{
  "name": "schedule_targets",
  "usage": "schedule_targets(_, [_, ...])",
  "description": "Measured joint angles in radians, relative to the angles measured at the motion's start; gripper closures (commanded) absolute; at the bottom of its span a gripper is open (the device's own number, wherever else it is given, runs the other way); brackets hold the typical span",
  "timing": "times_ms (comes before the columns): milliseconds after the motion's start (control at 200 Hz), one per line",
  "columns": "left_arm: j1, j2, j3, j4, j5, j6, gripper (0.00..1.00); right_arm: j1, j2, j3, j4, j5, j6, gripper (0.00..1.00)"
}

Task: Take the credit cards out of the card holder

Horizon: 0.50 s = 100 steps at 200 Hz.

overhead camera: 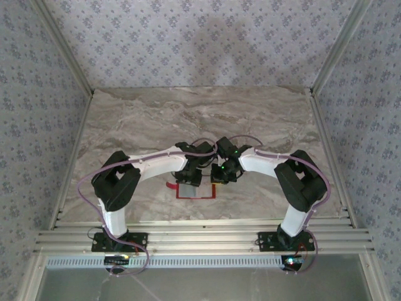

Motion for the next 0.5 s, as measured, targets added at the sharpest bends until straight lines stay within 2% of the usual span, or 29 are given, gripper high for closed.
schedule_targets(270, [0.008, -0.003, -0.019, -0.011, -0.011, 0.014, 0.59, 0.0, -0.002, 0.0, -0.002, 0.0, 0.0, 0.88])
schedule_targets(500, [0.058, -0.052, -0.102, 0.005, 0.026, 0.016, 0.6, 0.0, -0.034, 0.0, -0.026, 0.013, 0.0, 0.87])
